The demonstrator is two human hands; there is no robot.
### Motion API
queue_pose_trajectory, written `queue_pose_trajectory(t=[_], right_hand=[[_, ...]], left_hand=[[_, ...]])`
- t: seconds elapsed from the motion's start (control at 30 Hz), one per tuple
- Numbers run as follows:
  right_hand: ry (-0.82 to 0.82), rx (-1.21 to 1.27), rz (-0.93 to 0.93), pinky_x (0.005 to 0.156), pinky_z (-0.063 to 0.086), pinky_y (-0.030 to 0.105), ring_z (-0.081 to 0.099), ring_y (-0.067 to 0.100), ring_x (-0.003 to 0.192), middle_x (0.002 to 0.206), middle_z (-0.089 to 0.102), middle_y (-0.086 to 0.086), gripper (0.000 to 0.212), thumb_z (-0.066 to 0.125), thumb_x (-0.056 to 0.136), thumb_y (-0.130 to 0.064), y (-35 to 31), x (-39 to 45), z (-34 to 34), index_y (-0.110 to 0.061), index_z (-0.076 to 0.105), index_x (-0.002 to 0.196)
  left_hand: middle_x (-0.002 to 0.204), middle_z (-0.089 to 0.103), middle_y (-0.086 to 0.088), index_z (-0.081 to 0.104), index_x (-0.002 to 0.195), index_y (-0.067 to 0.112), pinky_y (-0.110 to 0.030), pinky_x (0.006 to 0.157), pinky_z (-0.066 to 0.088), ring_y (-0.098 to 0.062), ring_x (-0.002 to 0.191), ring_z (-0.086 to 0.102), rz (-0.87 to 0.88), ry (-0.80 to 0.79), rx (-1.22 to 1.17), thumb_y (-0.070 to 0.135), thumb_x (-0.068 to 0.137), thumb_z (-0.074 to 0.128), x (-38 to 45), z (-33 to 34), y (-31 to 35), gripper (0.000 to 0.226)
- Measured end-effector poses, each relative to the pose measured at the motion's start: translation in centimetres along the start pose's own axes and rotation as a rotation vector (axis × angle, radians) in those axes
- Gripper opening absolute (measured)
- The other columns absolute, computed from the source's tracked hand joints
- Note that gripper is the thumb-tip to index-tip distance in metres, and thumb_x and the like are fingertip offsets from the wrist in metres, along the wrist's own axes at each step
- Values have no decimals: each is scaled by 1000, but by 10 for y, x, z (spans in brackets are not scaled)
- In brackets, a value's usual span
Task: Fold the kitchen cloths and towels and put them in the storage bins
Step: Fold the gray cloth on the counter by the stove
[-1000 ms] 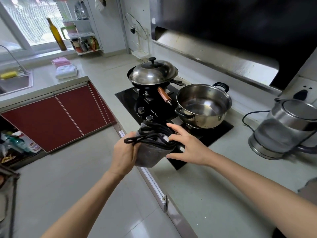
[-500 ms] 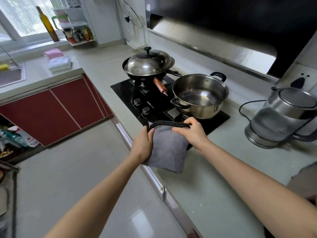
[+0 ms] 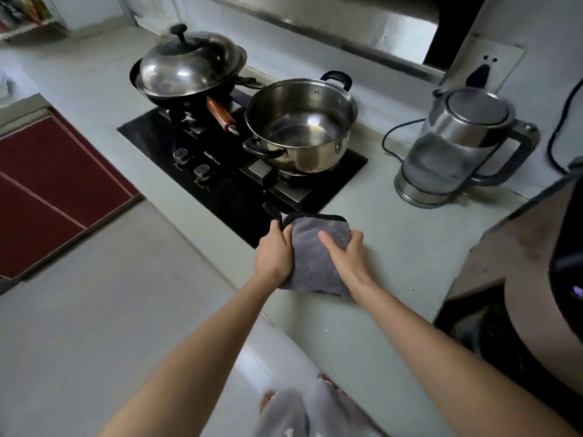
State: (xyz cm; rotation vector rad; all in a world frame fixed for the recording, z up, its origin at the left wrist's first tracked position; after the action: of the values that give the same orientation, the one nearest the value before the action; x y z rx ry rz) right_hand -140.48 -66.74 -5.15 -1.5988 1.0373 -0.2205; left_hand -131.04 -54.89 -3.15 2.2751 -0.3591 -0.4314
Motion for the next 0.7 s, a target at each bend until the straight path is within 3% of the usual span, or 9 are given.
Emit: queue_pose_trajectory(t=[0.1,0.17,0.3,0.4,0.47,0.53,0.63,0.7], right_hand=[[53,26,-79,105,39,30,49,20,125,139,47,6,73,71,82,-27,33,-7,-15,-13,28,140],[145,10,-148,108,34,27,42,18,131,146,40,4,71,64,88,-21,45,-11,-25,-18,23,146],[253,-474,-244,108,33,35,35,28,135,149,30,14,58,52,95,-20,73,-17,-22,-22,29,148],[282,-860,-351,101,44,40,35,28,138,153,30,12,50,39,95,-30,91,-25,-9,-17,39,144],[264,-881,-374,111,31,37,27,22,142,154,28,8,55,29,96,-35,101,-31,-3,-12,33,146],[264,-840,-332,117,18,35,14,15,145,157,16,3,59,22,97,-38,110,-34,-2,-11,21,149],[215,-863,-249,119,15,35,7,14,147,159,7,1,64,11,95,-44,115,-25,-5,-13,13,151],[153,-843,-178,119,10,33,3,13,147,160,3,-1,60,20,99,-43,110,-19,-8,-16,9,152]], left_hand=[[93,61,-9,42,90,13,-33,73,38,-30,86,54,-11,-111,66,43,100,32,3,35,-4,33],[97,61,-9,47,95,10,-31,76,38,-29,91,55,-31,-200,65,42,100,35,7,55,-11,34],[115,56,-10,47,119,7,-34,79,41,-32,107,55,12,-235,143,33,98,41,4,77,-21,33],[153,24,-15,26,145,8,-40,107,33,-31,138,28,323,-81,334,26,99,43,-6,74,-22,53],[157,15,-16,21,149,7,-39,117,19,-31,145,15,657,-47,417,26,100,38,-15,74,-25,55],[157,19,-14,23,149,8,-43,118,16,-30,146,14,859,-146,542,32,102,26,-20,83,-41,53],[158,16,-10,17,151,10,-44,118,17,-29,147,10,824,-385,722,43,100,0,-14,95,-57,63],[161,-2,-4,1,152,16,-41,120,6,-25,148,-4,750,-500,832,43,101,7,-4,101,-54,58]])
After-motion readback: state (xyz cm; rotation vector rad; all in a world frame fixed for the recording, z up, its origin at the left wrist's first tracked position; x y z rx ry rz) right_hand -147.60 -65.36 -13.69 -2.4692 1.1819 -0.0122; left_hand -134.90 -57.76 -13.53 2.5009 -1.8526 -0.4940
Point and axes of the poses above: each hand's wrist, its own x-axis towards the middle knuckle, its own z-axis out of the palm, y = z × x, the point moved 3 cm from there along x, towards the middle knuckle
